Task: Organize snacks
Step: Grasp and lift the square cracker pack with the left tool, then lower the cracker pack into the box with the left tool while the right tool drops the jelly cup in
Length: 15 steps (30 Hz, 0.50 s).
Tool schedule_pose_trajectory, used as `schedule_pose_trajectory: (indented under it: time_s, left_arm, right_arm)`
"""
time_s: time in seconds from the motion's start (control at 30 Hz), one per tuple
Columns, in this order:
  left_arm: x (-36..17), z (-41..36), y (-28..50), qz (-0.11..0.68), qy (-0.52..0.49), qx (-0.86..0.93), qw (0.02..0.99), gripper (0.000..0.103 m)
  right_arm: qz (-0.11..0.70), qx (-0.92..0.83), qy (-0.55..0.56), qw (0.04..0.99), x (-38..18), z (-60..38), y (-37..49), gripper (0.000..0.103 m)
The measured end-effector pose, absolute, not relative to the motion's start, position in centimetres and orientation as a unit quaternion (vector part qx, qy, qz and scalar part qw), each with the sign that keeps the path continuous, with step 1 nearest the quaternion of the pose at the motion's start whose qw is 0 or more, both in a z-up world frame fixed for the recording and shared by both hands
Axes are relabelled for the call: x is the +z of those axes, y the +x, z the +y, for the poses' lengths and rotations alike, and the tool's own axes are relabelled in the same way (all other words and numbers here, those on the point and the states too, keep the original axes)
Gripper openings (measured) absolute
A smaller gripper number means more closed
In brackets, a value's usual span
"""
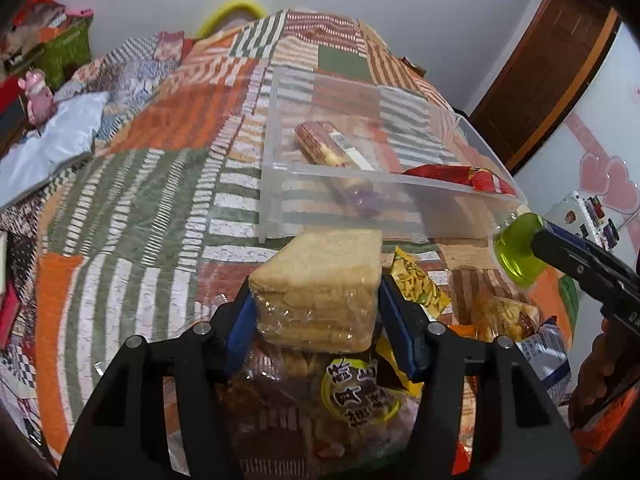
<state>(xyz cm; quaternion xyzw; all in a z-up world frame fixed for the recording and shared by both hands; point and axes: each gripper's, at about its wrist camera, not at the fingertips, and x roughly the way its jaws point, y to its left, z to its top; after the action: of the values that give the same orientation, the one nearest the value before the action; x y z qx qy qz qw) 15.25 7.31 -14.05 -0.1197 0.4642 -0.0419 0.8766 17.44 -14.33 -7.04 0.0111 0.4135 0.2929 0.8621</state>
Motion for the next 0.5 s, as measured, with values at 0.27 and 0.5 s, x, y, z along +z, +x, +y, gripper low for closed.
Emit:
schedule_pose_trajectory:
  time_s: [0.27, 0.5]
  left_arm:
    - [-11.6, 7.5, 13.6, 0.432, -0.102, -0.036, 0.895, 0.055]
    - [-9.5, 7.5, 12.8, 0.409, -0.09, -0.034, 0.908, 0.054]
  right_arm:
    - [0.403, 0.294, 0.011, 0.866, -6.4, -14.3, 17.4, 0.042]
    - [0.393, 0.295, 0.011, 0.871, -5.6, -14.0, 17.5, 0.042]
